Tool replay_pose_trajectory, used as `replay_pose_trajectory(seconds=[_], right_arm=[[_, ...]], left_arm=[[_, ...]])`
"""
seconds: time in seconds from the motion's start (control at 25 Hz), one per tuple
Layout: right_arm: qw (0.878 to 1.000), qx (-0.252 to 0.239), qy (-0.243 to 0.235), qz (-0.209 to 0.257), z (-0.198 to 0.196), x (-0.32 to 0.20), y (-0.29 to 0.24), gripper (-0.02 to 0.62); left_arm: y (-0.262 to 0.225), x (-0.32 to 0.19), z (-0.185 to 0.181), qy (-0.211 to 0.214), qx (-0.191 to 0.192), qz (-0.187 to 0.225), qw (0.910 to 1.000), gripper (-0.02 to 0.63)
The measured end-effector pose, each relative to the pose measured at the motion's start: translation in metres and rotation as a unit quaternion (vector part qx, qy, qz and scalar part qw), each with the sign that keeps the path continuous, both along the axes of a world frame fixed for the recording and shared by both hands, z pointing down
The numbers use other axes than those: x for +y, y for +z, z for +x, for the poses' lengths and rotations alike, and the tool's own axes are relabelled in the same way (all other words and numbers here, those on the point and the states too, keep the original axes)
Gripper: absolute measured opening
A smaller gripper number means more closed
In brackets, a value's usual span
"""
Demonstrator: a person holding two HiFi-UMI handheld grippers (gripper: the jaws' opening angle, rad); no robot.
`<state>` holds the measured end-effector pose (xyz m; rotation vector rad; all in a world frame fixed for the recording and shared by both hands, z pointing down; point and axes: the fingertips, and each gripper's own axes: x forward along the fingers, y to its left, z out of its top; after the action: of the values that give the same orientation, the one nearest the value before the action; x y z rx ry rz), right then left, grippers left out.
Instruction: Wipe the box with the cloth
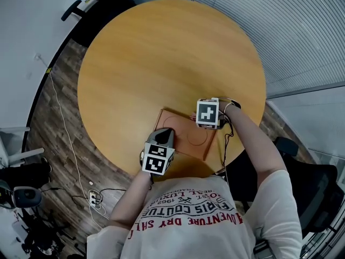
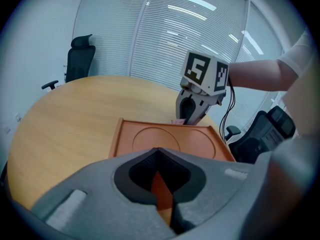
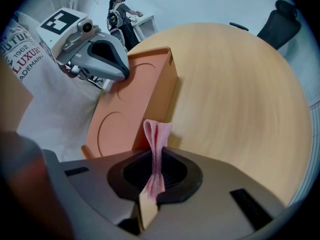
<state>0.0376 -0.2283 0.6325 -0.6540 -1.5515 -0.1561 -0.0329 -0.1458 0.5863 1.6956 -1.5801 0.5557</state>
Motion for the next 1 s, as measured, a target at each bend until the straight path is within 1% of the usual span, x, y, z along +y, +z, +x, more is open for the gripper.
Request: replay_pose_trajectory(seconds=[0.2,0.36,0.52,0.64,0.8,1.0], right_arm=[[1.0,0.01,0.018,-0.01,0.021,-0.005,0.004,0.029],[1.0,0.018,0.011,-0.008,0.035,-0.01,0.005,0.029],[1.0,0.021,0.007,0.002,0.047,-0.013,0.008,0.029],[1.0,0.026,0.006,-0.001,0.057,-0.014,0.013,0.029],[1.0,0.027,0.003,0.004,0.069,-0.014,0.012,0.029],[0.999,0.032,-0.004,0.011,0.081,-0.014,0.01,0.029]], left_arm=[[0.001,-0.001,0.001,-0.005,-0.014,-0.001,0.9999,0.009],[0.003,-0.002,-0.002,-0.018,-0.028,-0.004,0.9994,0.009],[0.004,-0.003,-0.002,-0.015,-0.033,-0.004,0.9993,0.009],[0.004,-0.003,0.001,-0.014,-0.032,-0.004,0.9994,0.009],[0.007,0.002,0.001,-0.015,-0.044,-0.009,0.9989,0.009],[0.006,0.0,0.001,-0.018,-0.054,0.001,0.9984,0.009]])
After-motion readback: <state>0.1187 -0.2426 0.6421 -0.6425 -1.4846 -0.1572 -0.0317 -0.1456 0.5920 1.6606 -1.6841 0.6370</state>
